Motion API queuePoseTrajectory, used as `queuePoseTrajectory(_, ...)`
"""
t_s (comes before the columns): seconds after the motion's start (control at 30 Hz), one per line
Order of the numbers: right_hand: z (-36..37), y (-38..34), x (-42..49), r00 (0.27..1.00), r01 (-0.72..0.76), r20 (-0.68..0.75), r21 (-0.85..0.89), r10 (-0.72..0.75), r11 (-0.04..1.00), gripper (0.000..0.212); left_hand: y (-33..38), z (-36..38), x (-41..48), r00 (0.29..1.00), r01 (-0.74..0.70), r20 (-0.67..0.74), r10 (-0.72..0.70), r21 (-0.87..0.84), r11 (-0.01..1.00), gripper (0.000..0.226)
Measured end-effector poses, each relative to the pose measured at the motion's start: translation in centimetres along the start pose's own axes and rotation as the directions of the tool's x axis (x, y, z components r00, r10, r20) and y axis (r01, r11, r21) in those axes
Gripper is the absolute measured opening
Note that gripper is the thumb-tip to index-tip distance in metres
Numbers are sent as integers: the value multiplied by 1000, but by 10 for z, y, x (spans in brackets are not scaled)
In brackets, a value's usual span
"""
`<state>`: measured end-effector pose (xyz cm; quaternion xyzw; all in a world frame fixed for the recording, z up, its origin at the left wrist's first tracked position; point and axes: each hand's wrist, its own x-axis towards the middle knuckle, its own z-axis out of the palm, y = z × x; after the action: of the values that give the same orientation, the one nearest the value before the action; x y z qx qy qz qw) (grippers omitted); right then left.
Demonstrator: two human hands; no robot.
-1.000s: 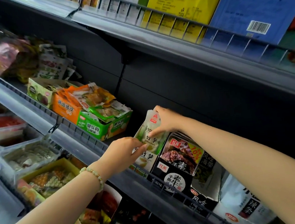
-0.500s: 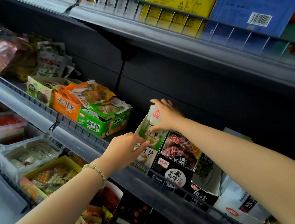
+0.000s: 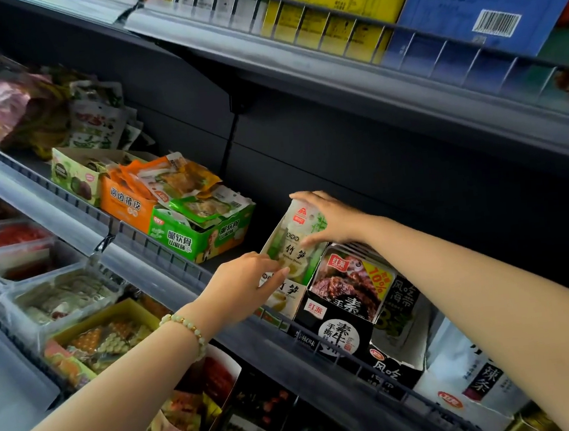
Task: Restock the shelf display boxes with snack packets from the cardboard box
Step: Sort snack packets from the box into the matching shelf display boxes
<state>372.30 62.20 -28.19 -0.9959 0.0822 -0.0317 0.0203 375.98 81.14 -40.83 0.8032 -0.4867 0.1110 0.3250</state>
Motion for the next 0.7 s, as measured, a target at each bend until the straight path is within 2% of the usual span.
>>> queuePoseTrajectory(0.2, 0, 0, -1, 1000, -7, -13, 53, 8, 999, 92, 2, -1, -1, 1000, 11, -4, -11, 2, 1000, 42)
queuePoseTrajectory(0.53, -27, 6, -57, 996, -58, -63, 109, 65, 992, 68, 16, -18, -6, 999, 34, -22, -36, -81, 996, 38)
queuePoseTrajectory(0.7, -31, 9, -92, 995, -96, -29, 105, 99, 990, 65, 35, -16, -9, 983, 124, 141, -120, -24, 992, 45)
